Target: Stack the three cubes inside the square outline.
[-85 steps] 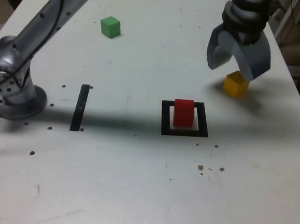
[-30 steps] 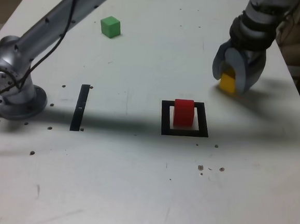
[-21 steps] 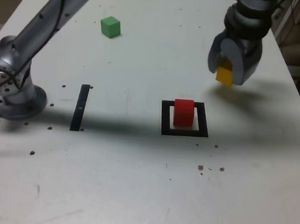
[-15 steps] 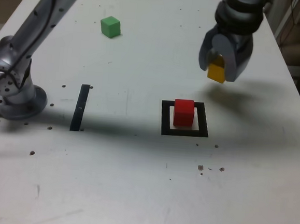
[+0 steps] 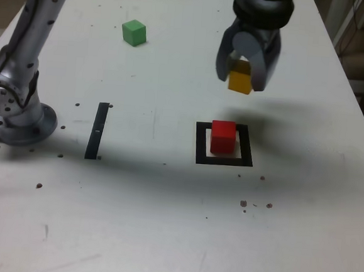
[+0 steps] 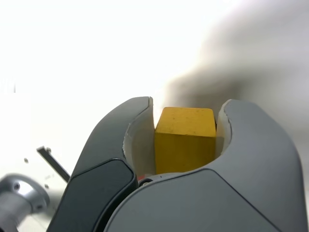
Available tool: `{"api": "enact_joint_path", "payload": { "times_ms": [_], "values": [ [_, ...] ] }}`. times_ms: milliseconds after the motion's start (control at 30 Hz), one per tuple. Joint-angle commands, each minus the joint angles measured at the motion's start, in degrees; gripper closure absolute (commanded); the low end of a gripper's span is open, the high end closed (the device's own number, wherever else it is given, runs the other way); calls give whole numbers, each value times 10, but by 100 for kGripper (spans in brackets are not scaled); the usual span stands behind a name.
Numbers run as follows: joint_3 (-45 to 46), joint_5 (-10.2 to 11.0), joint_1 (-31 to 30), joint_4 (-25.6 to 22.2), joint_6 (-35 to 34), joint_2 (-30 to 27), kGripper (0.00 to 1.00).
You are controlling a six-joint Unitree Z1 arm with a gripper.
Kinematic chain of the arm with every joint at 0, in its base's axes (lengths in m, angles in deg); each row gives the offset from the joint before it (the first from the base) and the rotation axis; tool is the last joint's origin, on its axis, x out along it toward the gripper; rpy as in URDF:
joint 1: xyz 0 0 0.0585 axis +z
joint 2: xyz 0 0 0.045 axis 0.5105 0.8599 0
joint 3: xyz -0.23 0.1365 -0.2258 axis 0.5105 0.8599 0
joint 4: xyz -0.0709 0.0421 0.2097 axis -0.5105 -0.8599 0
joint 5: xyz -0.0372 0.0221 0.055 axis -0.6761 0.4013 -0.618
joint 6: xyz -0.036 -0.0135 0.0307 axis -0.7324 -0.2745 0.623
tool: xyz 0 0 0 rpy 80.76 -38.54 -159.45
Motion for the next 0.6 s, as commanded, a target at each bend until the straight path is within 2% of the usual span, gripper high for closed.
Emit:
{"api": "enact_joint_path", "payload": {
  "times_ms": [0,300,567],
  "values": [
    [14,-2,-6,-2,-24,-15,61],
    [66,-10,-29,-4,-128,-48,61],
    [80,-21,-52,-7,-198,-54,61]
  ]
}}
